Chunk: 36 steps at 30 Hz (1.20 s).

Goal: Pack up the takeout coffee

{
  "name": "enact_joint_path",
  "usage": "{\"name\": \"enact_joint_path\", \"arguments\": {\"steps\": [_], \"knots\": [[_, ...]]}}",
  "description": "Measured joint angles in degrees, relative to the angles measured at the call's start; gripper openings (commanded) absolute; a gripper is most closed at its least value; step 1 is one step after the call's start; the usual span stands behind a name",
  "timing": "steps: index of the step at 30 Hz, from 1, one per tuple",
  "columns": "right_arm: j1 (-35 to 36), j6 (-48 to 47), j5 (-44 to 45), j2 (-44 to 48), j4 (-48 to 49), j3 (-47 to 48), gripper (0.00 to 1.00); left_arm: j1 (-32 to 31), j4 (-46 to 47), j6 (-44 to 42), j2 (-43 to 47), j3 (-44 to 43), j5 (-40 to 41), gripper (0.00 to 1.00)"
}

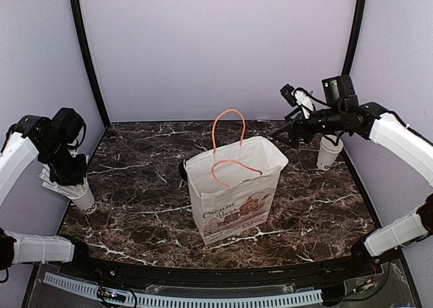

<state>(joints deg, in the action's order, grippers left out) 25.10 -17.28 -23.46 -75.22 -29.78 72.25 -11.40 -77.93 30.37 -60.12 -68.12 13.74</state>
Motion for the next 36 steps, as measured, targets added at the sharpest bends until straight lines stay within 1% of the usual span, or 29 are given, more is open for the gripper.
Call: {"name": "enact_joint_path", "arguments": {"steps": [9,10,11,15,18,27,36], "knots": [[0.00,0.20,-0.81,0.02,0.07,-0.72,0.96,0.00,2.25,-0.87,-3.63,-0.11,2.89,0.06],[0.00,0.22,-0.83,0.07,0.09,-0.92,0.96,0.00,2.51,-1.05,-3.82,-0.15,3.19,0.02],[0.00,0.24,-0.85,0.11,0.07,-1.09,0.96,0.00,2.67,-1.29,-3.98,-0.26,3.54,0.00],[0.00,0.24,-0.98,0.15,0.11,-1.46,0.95,0.00,2.82,-1.88,-4.09,-0.90,4.31,0.00],[0.00,0.26,-1.18,0.15,0.22,-1.46,0.95,0.00,2.10,-2.29,-4.39,-3.26,4.52,0.00],[0.00,0.26,-1.81,0.11,0.24,-1.46,0.95,-0.02,-1.66,-4.22,-4.79,-19.02,4.94,0.00],[0.00,0.26,-2.12,0.11,0.24,-1.46,0.95,-0.13,-3.02,-4.39,-6.43,-23.52,1.49,0.00]]}}
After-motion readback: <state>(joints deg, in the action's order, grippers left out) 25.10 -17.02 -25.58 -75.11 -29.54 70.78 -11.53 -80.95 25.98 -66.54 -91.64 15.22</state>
